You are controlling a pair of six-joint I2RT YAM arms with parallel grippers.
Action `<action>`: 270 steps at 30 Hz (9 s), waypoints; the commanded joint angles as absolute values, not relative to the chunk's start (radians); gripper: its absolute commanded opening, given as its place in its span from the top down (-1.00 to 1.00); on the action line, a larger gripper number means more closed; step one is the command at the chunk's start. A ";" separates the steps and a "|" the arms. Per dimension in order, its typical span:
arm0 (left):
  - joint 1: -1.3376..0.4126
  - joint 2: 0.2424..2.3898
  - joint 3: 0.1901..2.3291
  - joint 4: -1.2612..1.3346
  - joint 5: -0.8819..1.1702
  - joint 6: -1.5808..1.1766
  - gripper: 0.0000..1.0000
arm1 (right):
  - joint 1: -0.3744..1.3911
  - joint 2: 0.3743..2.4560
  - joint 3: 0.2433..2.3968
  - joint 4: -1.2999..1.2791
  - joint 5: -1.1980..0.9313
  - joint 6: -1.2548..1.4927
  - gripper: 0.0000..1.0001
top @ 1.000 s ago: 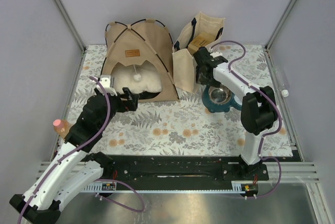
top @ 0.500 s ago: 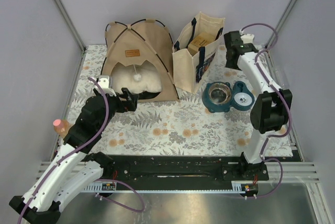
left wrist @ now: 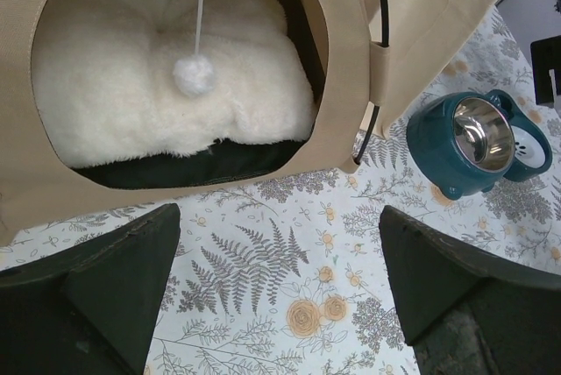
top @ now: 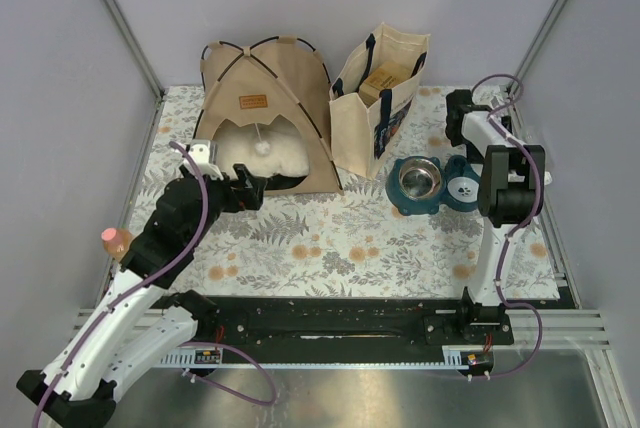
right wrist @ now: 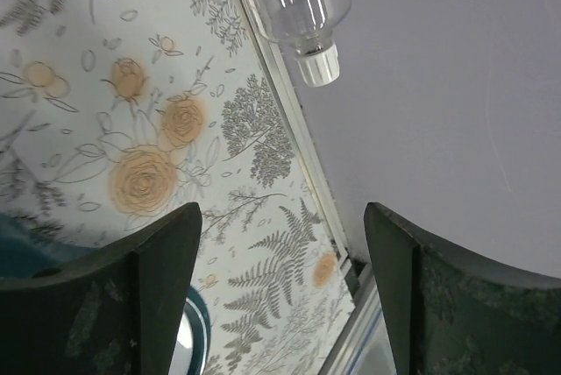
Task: Set up the pet tent
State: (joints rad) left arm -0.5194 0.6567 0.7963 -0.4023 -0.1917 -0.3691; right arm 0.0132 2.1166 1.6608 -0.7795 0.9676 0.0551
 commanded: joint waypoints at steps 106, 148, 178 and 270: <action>-0.506 0.988 1.146 0.101 0.460 -0.669 -0.98 | 0.535 1.181 0.971 0.724 -0.726 0.926 1.00; -0.500 1.011 1.154 0.019 0.545 -0.419 -0.12 | 0.663 1.108 1.123 -0.070 -0.482 0.379 -0.99; -0.543 1.009 1.236 -0.439 0.753 -0.057 -0.09 | 0.663 1.304 1.579 -0.362 -0.528 0.583 -0.99; -0.552 0.899 1.094 -0.376 0.376 -0.161 -0.98 | 0.046 1.606 1.155 -0.098 0.460 0.213 0.22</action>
State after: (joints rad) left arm -0.5526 0.9035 1.0760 -0.4168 0.4015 -0.1577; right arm 0.0559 1.5742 1.1870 -0.1577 0.4843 0.2016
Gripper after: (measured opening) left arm 0.988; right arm 0.764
